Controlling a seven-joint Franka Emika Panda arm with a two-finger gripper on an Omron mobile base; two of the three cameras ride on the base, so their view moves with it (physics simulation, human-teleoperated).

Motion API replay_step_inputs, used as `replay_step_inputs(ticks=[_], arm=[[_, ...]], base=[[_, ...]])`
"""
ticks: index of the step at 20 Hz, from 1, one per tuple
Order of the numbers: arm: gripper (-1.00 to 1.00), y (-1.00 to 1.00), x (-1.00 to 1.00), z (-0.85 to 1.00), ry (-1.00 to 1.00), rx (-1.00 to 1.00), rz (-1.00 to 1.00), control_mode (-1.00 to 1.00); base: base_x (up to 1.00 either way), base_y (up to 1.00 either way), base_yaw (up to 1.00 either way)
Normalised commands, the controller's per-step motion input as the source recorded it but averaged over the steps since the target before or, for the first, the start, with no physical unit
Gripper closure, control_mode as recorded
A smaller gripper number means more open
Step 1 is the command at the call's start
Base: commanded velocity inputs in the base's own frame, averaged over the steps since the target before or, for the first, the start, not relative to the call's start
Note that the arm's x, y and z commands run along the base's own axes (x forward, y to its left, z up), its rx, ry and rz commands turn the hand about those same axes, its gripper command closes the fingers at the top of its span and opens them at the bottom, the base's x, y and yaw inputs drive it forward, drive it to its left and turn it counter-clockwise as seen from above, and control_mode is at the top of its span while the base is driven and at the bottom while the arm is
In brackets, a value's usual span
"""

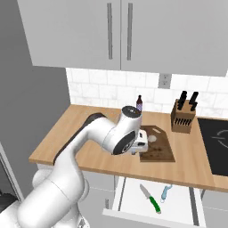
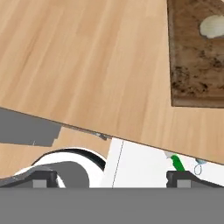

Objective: Place the appropriate cutting tool for cutting the garlic skin on the cutting board.

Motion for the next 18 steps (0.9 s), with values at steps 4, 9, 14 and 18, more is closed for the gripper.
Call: replay_step_inputs(ticks=[4,9,14,18], arm=[[-1.0,-0.85,-0.18,-0.21,0.15,-0.09,0.04,-1.0],[-1.0,-0.85,-0.19,-0.23,0.16,-0.1,0.04,-1.0],[-1.0,-0.04,-0.01,0.0,0.01,-0.01,0.0,-1.0],[-1.0,0.0,-0.54,-0.35,0.0,0.0,0.0,-1.0]], base=[[0.0,0.0,0.0],[0.0,0.0,0.0],[0.0,0.0,0.0],[0.0,0.0,0.0]])
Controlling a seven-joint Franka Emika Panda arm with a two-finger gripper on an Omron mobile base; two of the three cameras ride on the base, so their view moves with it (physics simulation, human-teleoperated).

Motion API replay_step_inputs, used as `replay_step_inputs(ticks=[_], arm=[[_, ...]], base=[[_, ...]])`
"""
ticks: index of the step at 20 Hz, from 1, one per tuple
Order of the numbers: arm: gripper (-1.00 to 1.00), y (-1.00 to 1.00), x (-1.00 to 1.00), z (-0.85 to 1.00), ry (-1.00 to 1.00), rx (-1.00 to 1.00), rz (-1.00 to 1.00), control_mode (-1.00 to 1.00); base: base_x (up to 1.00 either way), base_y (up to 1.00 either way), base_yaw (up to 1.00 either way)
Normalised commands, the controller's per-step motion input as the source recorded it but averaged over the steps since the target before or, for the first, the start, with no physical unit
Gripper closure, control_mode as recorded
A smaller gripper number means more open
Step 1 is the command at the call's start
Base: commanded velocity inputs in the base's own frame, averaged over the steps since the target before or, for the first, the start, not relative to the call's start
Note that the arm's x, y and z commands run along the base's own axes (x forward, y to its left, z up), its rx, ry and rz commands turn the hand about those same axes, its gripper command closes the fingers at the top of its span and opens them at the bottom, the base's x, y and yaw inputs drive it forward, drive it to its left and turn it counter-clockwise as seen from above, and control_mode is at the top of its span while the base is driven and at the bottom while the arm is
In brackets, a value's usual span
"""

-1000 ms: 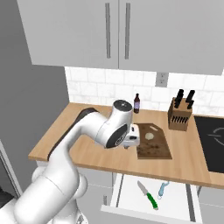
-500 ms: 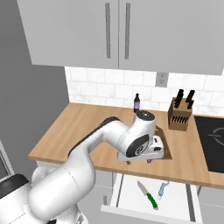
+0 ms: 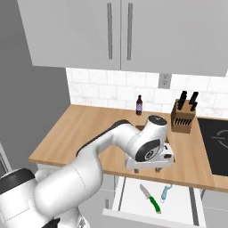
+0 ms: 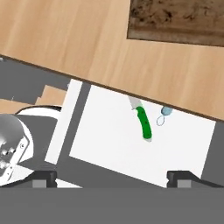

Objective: Place the appropriate cutting tool for cutting the garlic skin on the cutting board.

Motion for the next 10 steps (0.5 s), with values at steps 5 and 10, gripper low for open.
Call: replay_step_inputs(ticks=[5,10], arm=[[-1.0,0.0,-0.71,-0.52,0.0,0.0,0.0,-1.0],[-1.0,-0.01,-0.06,-0.08,-0.01,0.01,-0.01,-1.0]], base=[[0.0,0.0,0.0],[0.0,0.0,0.0]])
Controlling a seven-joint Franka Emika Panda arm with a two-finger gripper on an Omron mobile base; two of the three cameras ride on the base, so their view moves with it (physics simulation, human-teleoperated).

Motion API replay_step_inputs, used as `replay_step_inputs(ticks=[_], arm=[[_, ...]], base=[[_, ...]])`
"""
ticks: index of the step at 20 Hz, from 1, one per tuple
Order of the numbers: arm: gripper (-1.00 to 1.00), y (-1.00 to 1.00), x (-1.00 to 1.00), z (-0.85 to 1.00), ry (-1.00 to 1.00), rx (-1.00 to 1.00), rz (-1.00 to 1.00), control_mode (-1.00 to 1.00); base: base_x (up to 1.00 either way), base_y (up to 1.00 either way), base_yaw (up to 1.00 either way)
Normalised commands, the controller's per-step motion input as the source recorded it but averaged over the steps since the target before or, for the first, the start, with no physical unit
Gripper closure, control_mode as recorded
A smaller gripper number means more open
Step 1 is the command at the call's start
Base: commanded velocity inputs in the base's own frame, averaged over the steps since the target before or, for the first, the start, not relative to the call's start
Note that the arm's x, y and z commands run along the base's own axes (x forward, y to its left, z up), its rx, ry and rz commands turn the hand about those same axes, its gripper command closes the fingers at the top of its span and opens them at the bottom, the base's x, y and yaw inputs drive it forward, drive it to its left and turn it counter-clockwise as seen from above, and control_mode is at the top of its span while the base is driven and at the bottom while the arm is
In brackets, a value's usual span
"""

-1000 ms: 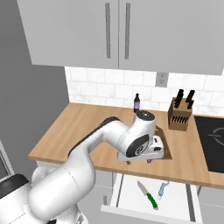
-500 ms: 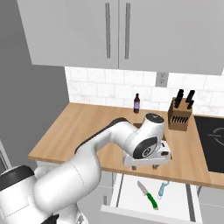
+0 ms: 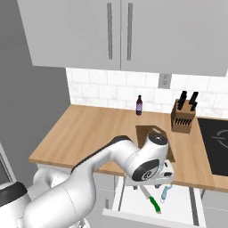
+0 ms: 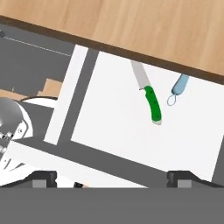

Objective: Place the appropriate cutting tool for cutting the garlic skin on the cutting board.

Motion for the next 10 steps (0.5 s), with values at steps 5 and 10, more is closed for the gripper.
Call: replay_step_inputs(ticks=[5,10], arm=[[-1.0,-0.02,-0.05,-0.13,-0.14,-0.01,-0.11,-1.0],[-1.0,-0.1,0.0,-0.02,-0.17,0.0,-0.11,-1.0]], base=[[0.0,0.0,0.0],[0.0,0.0,0.0]])
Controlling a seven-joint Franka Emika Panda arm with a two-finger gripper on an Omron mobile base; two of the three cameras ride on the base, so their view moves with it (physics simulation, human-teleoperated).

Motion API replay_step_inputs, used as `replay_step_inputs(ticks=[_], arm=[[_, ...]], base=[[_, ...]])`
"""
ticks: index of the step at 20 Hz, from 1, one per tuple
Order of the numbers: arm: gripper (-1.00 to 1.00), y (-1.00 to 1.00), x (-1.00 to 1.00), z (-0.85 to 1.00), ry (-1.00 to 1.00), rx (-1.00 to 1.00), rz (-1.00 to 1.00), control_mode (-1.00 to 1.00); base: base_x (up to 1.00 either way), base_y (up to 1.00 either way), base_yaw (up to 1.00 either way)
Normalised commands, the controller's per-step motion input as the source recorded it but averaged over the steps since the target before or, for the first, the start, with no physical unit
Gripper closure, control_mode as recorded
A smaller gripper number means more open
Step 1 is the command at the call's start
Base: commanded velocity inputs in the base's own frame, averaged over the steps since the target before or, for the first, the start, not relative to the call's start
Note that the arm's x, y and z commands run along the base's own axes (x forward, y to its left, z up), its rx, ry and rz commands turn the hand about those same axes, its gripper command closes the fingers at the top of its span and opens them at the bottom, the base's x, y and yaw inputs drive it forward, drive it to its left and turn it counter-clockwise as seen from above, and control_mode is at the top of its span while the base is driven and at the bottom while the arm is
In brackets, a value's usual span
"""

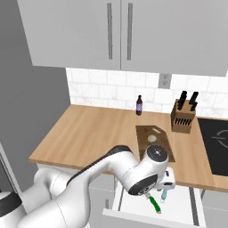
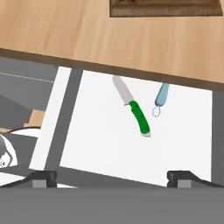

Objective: Place the appropriate cutting tool for cutting the garlic skin on the cutting board.

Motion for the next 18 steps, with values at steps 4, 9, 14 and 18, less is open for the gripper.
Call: replay_step_inputs(ticks=[4,9,14,18], arm=[[-1.0,-0.25,0.0,-0.11,-0.11,0.0,-0.1,-1.0],[-1.0,0.0,0.03,0.0,-0.01,0.0,-0.01,-1.0],[-1.0,0.0,0.17,-0.36,0.0,-0.01,0.0,-1.0],[-1.0,0.0,0.32,-0.49,0.0,-0.02,0.0,-1.0]], base=[[0.0,0.0,0.0],[0.0,0.0,0.0],[0.0,0.0,0.0],[0.0,0.0,0.0]])
